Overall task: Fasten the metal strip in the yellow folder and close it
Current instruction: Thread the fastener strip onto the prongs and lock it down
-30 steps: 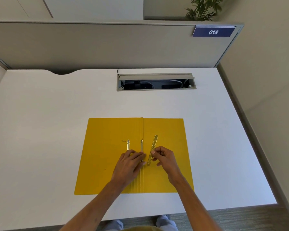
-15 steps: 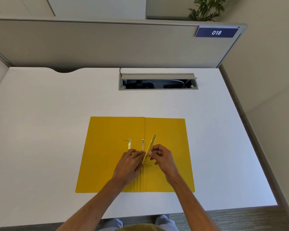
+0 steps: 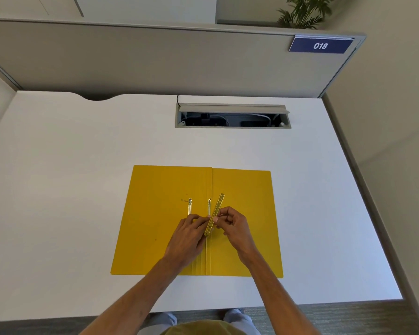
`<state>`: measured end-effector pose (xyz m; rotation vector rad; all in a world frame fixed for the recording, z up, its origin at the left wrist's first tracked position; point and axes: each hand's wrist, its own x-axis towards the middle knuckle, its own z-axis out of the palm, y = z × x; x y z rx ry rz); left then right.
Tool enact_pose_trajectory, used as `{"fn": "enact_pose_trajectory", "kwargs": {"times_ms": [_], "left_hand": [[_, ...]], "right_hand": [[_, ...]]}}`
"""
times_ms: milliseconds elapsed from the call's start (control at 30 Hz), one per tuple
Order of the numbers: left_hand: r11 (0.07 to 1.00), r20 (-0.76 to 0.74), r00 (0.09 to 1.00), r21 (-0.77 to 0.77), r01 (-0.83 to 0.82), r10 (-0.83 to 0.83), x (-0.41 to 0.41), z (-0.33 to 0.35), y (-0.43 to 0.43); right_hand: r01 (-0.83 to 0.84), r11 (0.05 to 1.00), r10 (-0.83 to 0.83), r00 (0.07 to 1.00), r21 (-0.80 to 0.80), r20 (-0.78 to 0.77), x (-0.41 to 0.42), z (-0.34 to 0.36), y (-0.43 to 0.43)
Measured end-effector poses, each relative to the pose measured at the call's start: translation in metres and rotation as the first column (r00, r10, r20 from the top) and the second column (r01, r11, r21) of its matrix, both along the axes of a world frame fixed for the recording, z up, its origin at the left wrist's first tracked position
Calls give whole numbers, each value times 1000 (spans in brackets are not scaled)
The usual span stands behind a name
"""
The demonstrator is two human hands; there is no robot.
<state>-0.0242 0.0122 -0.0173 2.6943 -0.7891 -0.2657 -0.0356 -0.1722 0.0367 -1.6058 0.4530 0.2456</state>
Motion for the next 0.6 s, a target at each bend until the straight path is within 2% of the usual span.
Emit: {"fn": "enact_pose_trajectory", "kwargs": {"times_ms": [600], "left_hand": [[1000,47,999,9,3,-4,-3,-1,0]], "right_hand": [[57,998,-57,998,-26,3,-2,-3,-6]]}}
